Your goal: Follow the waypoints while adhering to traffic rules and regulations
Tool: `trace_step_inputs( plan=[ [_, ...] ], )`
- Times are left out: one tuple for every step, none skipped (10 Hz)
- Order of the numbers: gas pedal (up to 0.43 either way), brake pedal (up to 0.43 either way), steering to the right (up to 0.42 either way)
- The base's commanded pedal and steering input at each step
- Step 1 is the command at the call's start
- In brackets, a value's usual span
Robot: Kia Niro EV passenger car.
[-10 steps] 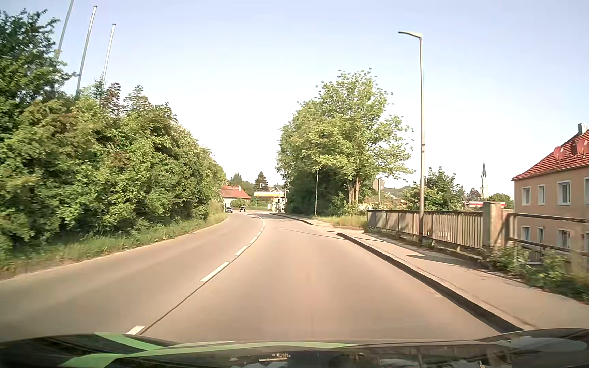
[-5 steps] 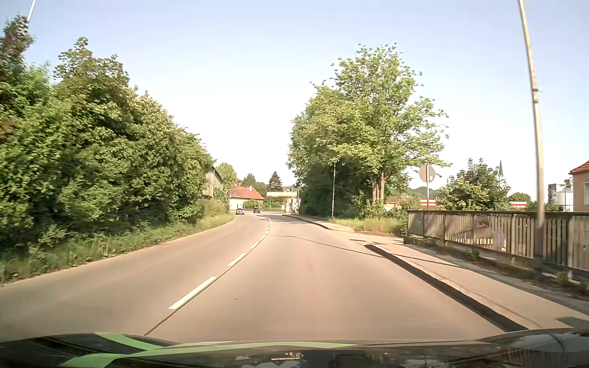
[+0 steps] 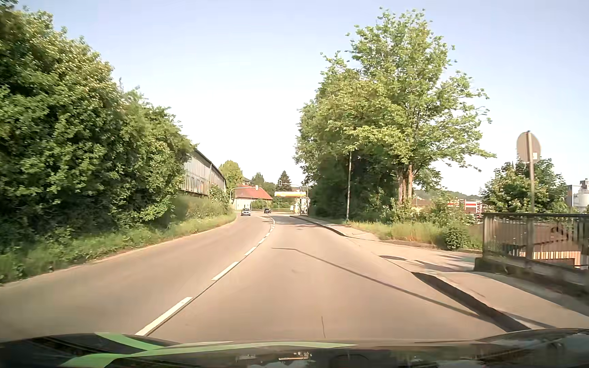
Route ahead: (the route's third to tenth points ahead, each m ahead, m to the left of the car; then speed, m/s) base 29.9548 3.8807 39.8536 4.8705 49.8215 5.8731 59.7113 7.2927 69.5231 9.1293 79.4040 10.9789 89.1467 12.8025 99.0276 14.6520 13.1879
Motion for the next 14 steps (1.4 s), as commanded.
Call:
trace_step_inputs(
  plan=[
    [0.039,0.0,-0.018],
    [0.039,0.0,-0.018],
    [0.039,0.0,-0.018],
    [0.039,0.0,-0.018],
    [0.039,0.0,-0.018],
    [0.039,0.0,-0.018],
    [0.039,0.0,-0.018],
    [0.039,0.0,-0.017],
    [0.039,0.0,-0.017],
    [0.039,0.0,-0.017],
    [0.039,0.0,-0.017],
    [0.039,0.0,-0.016],
    [0.039,0.0,-0.016],
    [0.039,0.0,-0.015]
  ],
)
